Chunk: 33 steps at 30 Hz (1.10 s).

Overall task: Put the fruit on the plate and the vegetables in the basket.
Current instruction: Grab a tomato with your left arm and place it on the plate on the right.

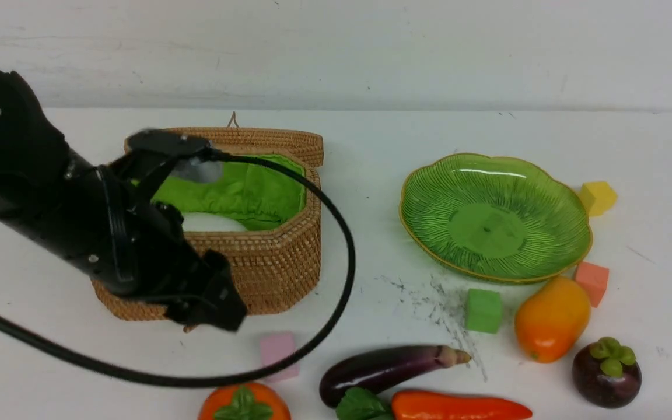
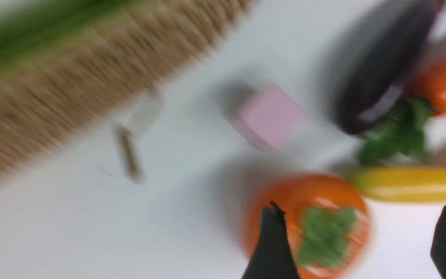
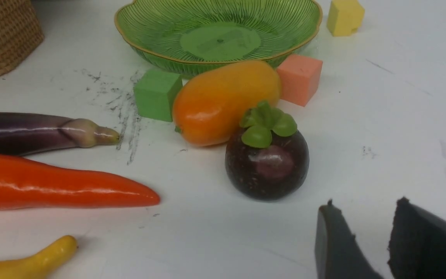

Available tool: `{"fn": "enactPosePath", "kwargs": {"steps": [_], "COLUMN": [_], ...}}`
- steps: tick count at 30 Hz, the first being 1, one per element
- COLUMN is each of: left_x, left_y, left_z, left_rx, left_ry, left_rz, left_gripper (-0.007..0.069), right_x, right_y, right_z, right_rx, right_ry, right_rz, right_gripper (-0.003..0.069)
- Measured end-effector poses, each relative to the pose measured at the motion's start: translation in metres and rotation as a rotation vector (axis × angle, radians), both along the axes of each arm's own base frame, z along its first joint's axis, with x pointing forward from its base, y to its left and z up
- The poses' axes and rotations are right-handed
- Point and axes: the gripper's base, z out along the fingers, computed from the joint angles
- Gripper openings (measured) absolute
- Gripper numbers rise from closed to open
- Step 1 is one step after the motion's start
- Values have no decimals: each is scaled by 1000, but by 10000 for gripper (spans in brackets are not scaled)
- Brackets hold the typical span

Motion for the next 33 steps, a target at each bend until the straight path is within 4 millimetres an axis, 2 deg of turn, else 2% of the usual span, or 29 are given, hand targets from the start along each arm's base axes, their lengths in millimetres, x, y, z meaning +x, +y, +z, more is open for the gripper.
{"fn": "enactPosePath", "kwargs": {"steps": [4,7,12,18,33], "left_x": [-3,-8,-18,-23,-12], "left_y": [2,8,14,11,5], "left_z": [-4,-18,-53,-93,-101], "left_rx": [-24,-5,29,-10,-75], "left_ry": [143,234,267,311,273], "left_rz": [220,396,477,479,482], "left_gripper": [507,507,507,507,507], "right_x": [0,0,0,0,0], "right_y": [0,0,0,0,0], "right_z": [0,0,0,0,0], "right_rx": [0,0,0,0,0], "right_ry": [0,0,0,0,0], "right_rz": [0,0,0,0,0], "right_gripper": [242,242,242,242,242]}}
